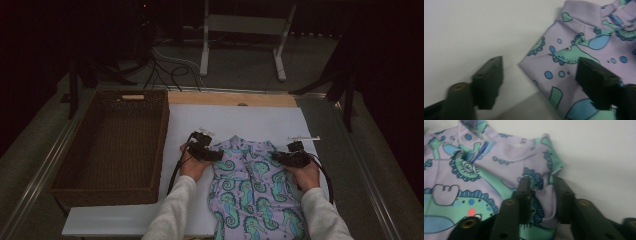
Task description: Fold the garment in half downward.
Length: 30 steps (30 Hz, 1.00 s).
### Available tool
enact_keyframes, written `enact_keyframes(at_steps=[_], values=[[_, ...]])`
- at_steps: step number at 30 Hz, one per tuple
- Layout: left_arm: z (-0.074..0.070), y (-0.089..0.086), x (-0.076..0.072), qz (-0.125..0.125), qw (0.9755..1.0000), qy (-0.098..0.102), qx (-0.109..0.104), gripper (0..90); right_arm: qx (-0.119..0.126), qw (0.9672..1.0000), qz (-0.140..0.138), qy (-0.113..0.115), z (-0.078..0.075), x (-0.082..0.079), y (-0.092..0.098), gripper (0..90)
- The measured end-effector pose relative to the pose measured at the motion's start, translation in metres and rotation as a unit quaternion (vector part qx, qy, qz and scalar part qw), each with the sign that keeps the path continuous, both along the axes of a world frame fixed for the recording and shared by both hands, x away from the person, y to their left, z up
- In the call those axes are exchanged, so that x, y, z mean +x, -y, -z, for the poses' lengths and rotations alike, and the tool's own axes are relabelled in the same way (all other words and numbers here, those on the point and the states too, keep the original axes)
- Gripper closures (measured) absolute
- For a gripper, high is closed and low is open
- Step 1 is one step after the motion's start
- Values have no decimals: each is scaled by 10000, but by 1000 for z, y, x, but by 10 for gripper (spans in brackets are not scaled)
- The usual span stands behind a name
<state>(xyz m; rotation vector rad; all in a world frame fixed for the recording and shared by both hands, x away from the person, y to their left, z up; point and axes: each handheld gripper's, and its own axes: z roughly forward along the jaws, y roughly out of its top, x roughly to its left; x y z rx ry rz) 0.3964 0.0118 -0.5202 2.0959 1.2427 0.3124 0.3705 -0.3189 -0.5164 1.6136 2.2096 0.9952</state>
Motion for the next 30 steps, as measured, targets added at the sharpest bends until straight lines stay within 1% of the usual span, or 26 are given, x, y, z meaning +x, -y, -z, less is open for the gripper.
enact_keyframes(at_steps=[1, 2, 3, 6, 8, 9, 10, 11, 12, 13, 15, 16, 17, 18, 19, 20, 22, 23, 24, 25, 26, 27, 28, 30], values=[[0, 0, 0, 0, 10000, 0, 0, 313, 0, 10000, 0, 0, 0, 0, 0, 743], [0, 1, 0, -58, 10000, 11, 33, 325, 14, 10000, -60, -22, 0, -1, -2, 786], [0, 1, 0, -94, 10000, -12, 10, 335, -3, 10000, -83, -2, 0, -1, -2, 799], [-1, 3, 0, -229, 9997, -4, 59, 361, -7, 9999, -116, -1, 0, -1, -3, 811], [0, 6, -2, -283, 9995, 54, 128, 398, -24, 9999, -117, -6, -1, -1, -3, 814], [-1, 8, -4, -300, 9995, 59, 91, 474, -21, 9999, -123, -9, -1, -1, -3, 815], [-1, 9, -5, -345, 9994, 43, 54, 474, -21, 9999, -123, -9, -1, -1, -3, 815], [0, 12, -7, -397, 9992, 57, 48, 534, -14, 9999, -115, -16, -1, -1, -3, 815], [-1, 14, -8, -355, 9994, 53, 21, 534, -14, 9999, -115, -16, -1, -1, -3, 815], [-1, 16, -10, -220, 9998, 21, -18, 596, -21, 9999, -109, -30, -1, -1, -3, 815], [-1, 17, -10, -203, 9998, 1, -34, 675, -21, 9999, -120, -28, -1, -1, -3, 816], [-1, 16, -9, -201, 9998, -28, -85, 761, -31, 9999, -134, -28, -2, -1, -4, 820], [-1, 14, -8, -183, 9995, -115, -213, 761, -31, 9999, -134, -28, -2, -1, -4, 820], [-1, 13, -7, -171, 9993, -166, -305, 832, -55, 9999, -147, -20, -2, -1, -4, 824], [-2, 12, -6, -109, 9993, -93, -341, 873, -93, 9998, -166, 24, -4, -1, -4, 831], [-2, 12, -6, -109, 9993, -93, -341, 877, -93, 9998, -166, 24, -4, -1, -4, 831], [-6, 12, -7, -26, 9993, 41, -372, 881, -91, 9998, -126, 79, -11, -1, -1, 837], [-8, 11, -6, -4, 9991, 79, -412, 881, -91, 9998, -126, 79, -11, -1, -1, 837], [-14, 11, -4, -15, 9986, 146, -513, 882, -96, 9998, -89, 132, -15, 1, 2, 838], [-14, 11, -4, -15, 9986, 146, -513, 883, -93, 9998, -56, 150, -17, 1, 2, 839], [-17, 10, -4, -6, 9984, 191, -527, 883, -93, 9998, -56, 150, -17, 1, 2, 839], [-20, 10, -3, 14, 9982, 223, -553, 883, -146, 9997, -57, 194, -19, 2, 3, 839], [-24, 10, -2, 20, 9980, 265, -577, 883, -214, 9994, -31, 260, -25, 3, 3, 840], [-30, 9, 0, 45, 9975, 342, -616, 883, -249, 9992, -20, 302, -28, 4, 3, 840]])
